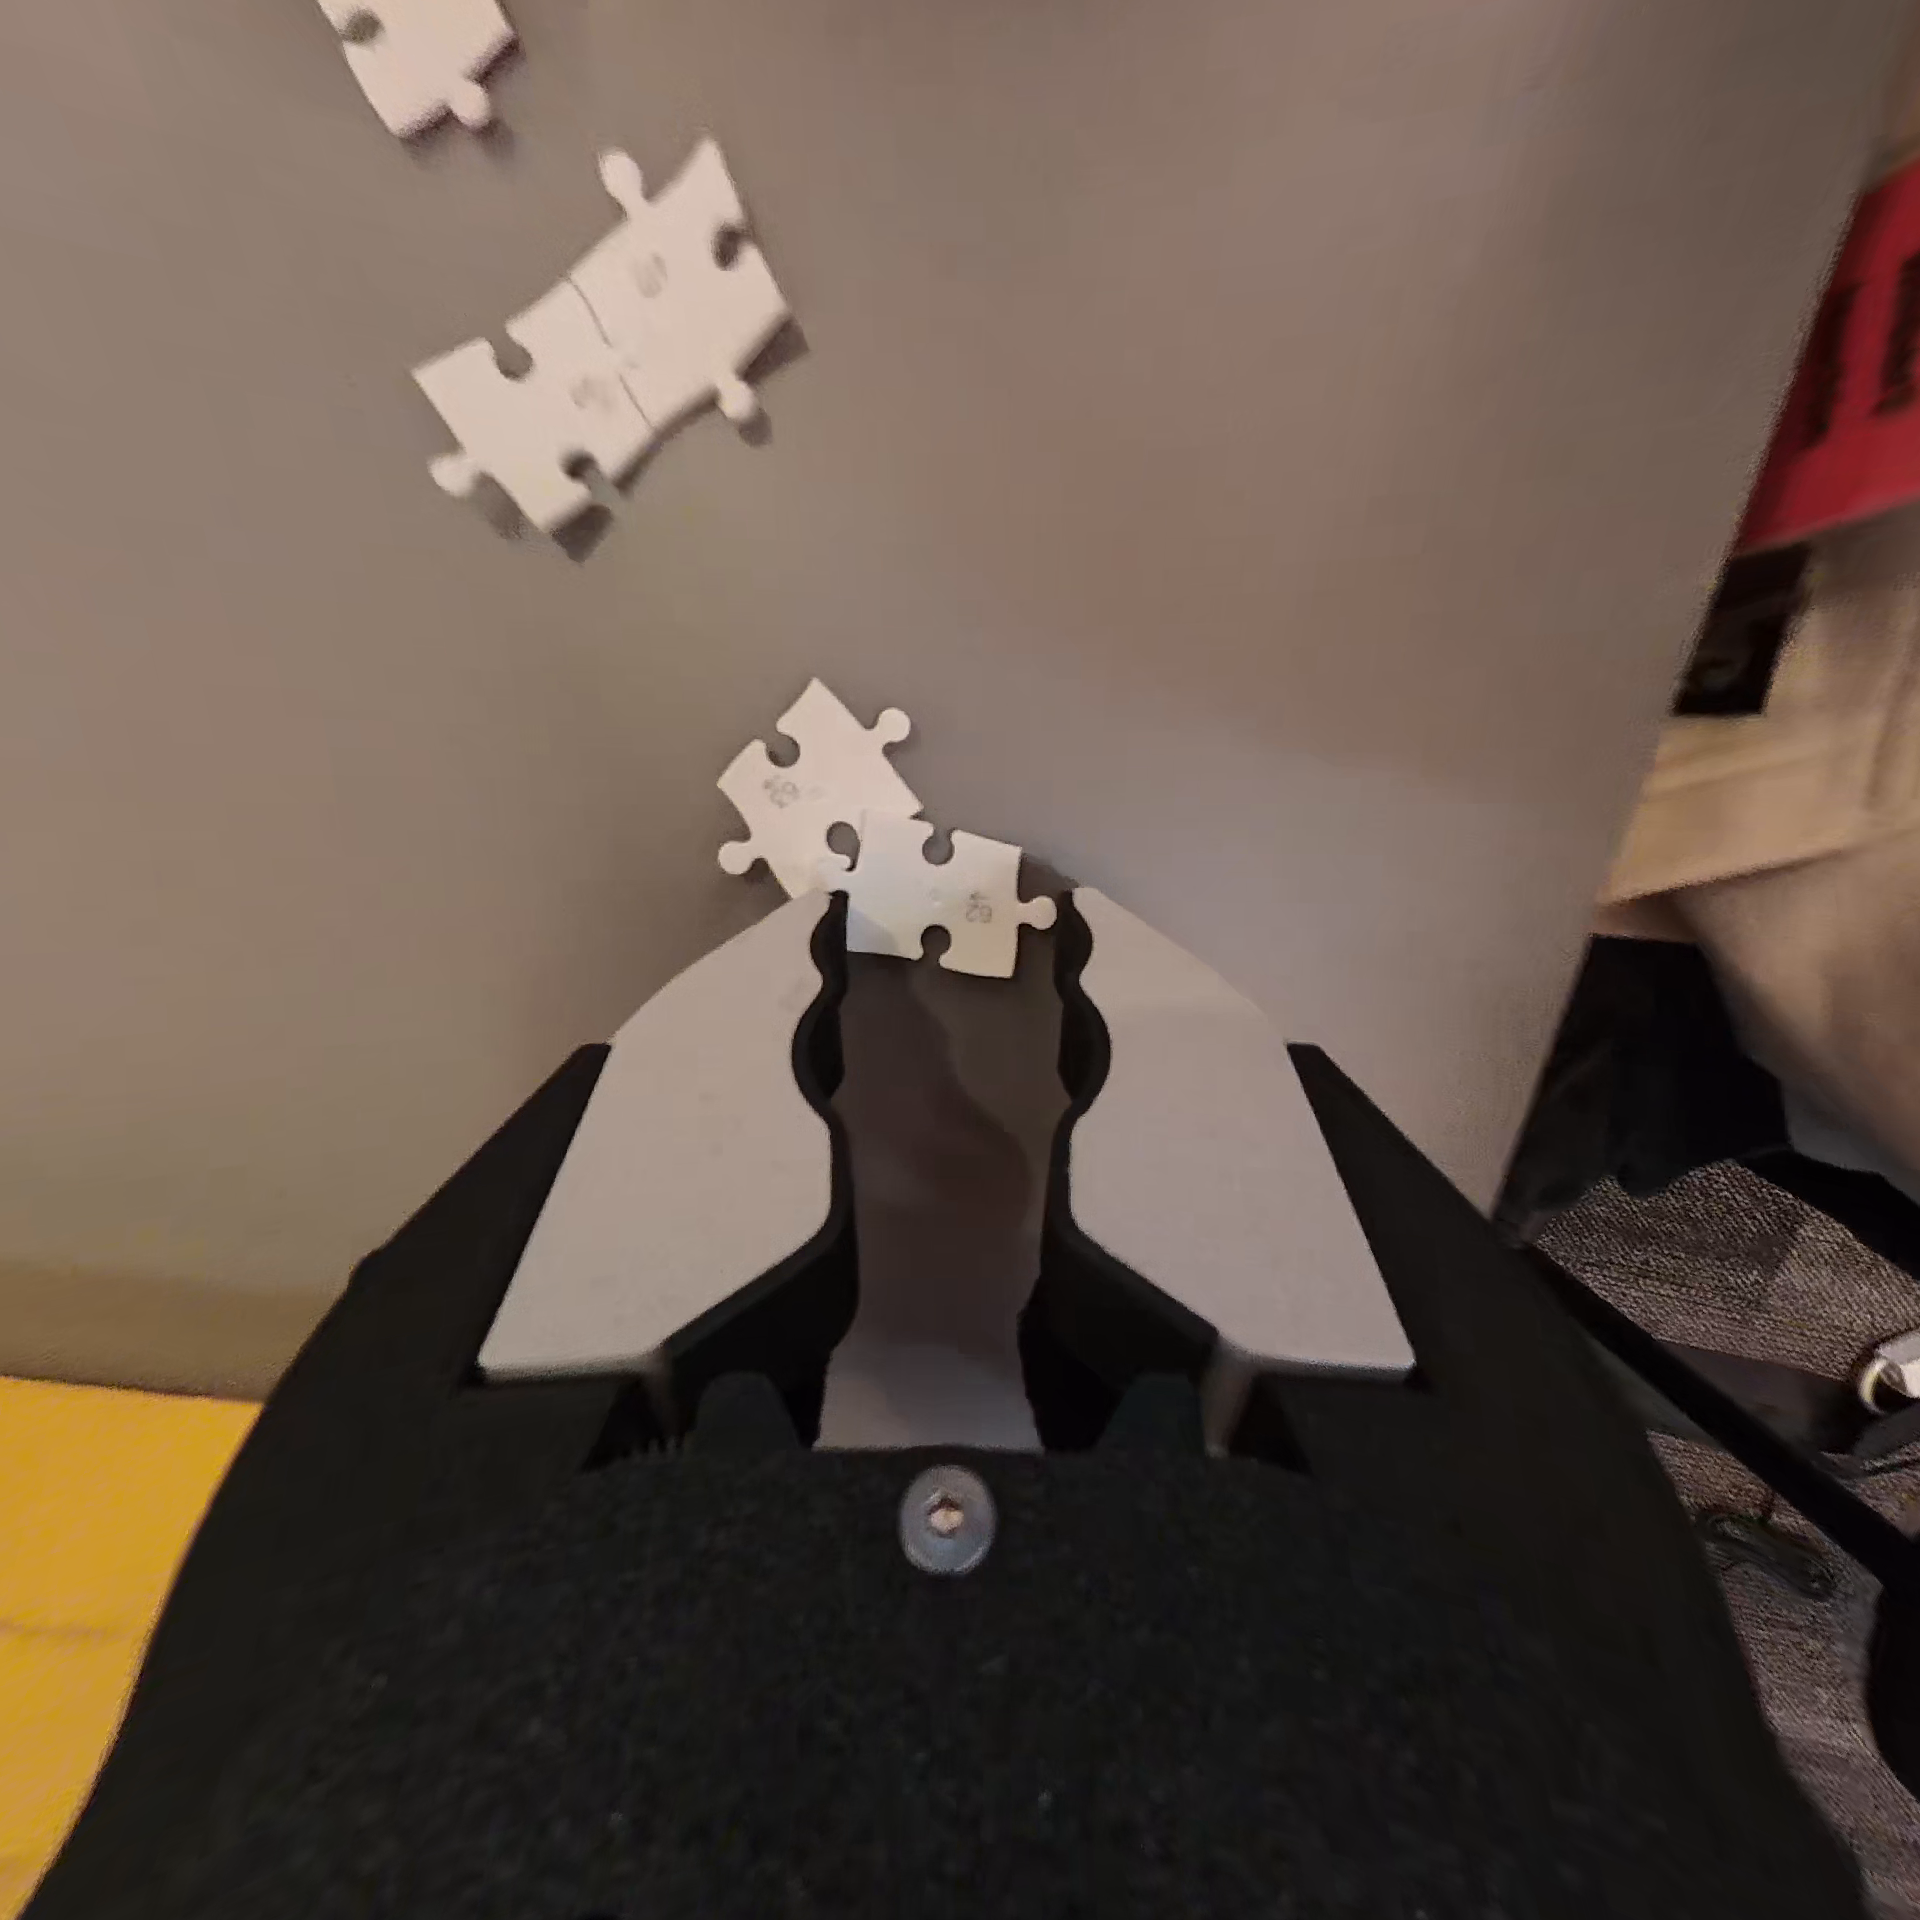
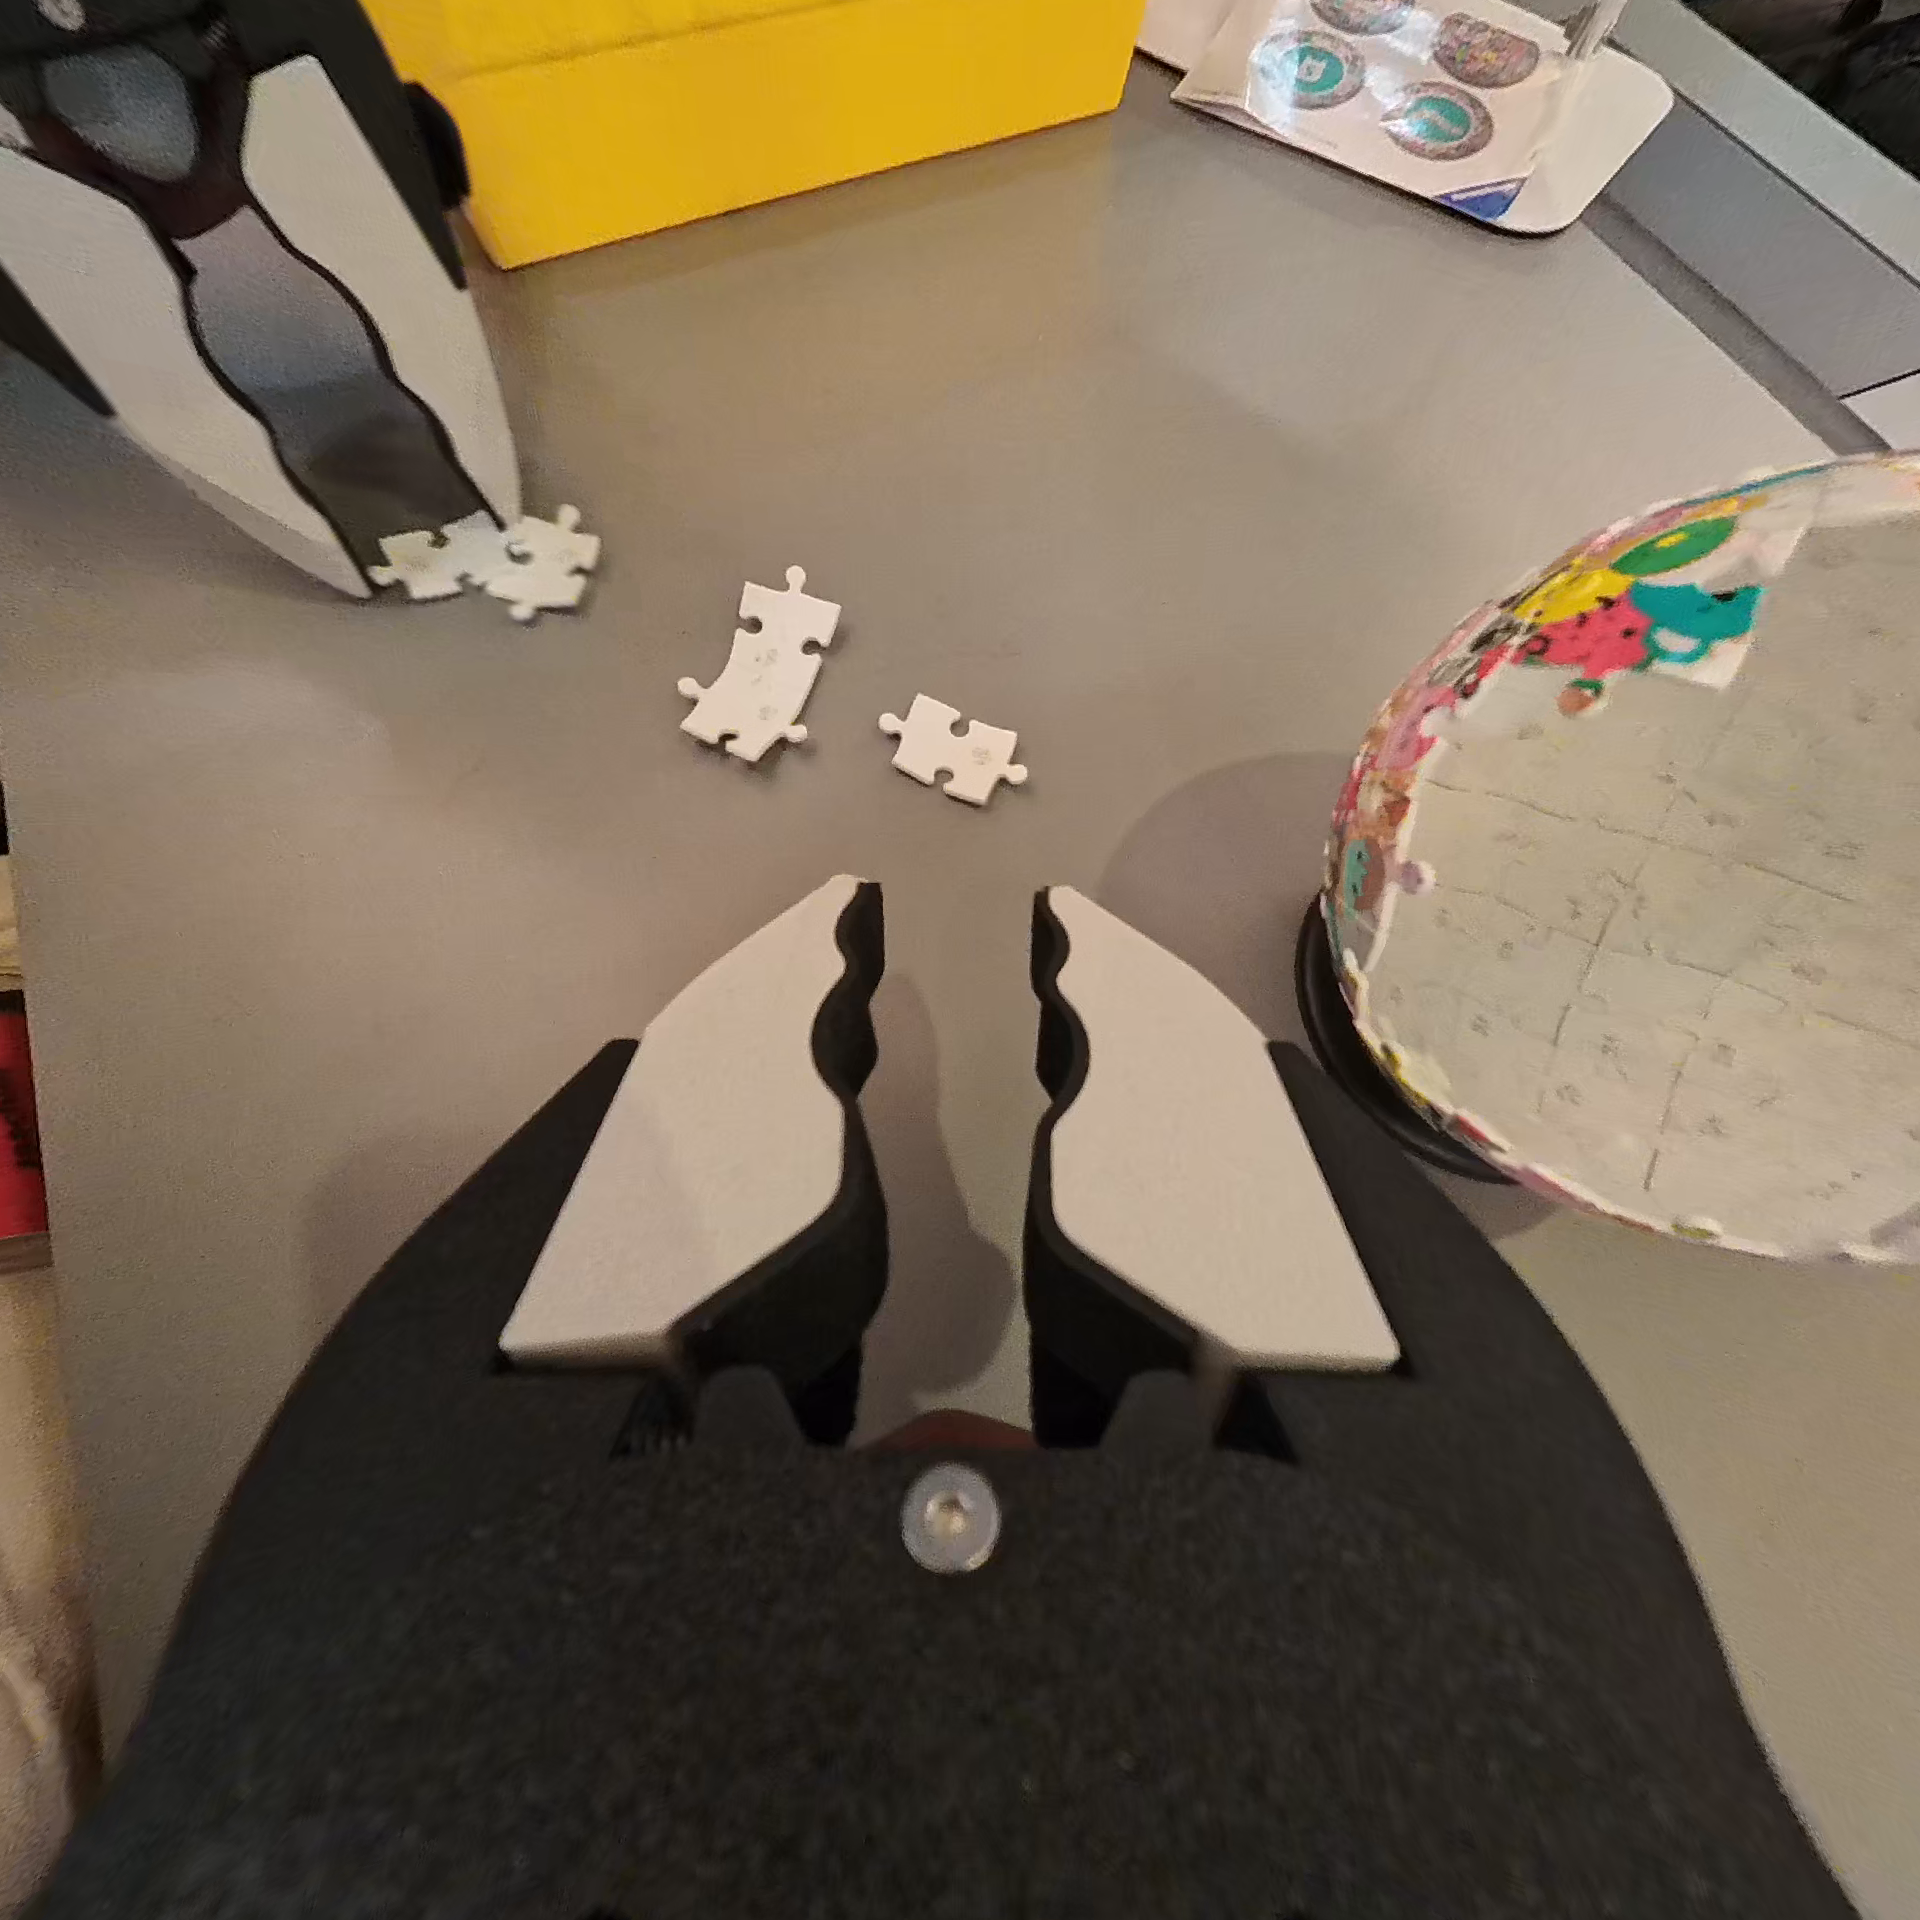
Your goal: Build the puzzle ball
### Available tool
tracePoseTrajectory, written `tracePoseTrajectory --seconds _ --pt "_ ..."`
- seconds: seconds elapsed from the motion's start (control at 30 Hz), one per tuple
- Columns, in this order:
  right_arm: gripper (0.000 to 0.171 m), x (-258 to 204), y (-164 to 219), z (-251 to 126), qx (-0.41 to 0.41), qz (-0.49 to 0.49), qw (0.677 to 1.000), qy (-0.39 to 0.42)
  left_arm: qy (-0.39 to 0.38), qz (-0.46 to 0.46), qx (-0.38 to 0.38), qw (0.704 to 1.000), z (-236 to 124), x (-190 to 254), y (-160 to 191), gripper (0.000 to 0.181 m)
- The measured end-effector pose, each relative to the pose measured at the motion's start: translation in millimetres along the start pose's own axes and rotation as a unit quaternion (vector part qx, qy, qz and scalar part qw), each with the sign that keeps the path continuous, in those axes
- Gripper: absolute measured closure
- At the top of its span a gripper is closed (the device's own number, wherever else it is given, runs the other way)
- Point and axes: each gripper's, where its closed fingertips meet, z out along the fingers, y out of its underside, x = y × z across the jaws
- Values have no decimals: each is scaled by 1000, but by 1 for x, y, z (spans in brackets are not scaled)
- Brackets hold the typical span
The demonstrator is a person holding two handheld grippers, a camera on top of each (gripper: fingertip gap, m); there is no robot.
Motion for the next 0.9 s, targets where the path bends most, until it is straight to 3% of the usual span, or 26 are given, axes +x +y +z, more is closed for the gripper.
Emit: tracePoseTrajectory --seconds 0.13,0.53,0.67,0.77,0.83,0.9 --pt "144 5 3 -6 1 5 1000 7 3 -2 -2 1000 2 -12 -8 143" --pt "144 7 2 -8 10 5 1000 7 42 62 -13 997 -6 6 8 143" --pt "144 6 3 -7 9 8 1000 6 18 62 -18 998 -12 1 11 117" --pt "144 7 5 -6 4 12 1000 7 18 35 23 999 -42 6 1 117" --pt "144 7 7 -5 -1 18 1000 5 4 1 101 995 -84 -2 -11 123" --pt "144 7 8 -3 -6 23 1000 0 -53 -55 171 982 -135 -39 -9 124"
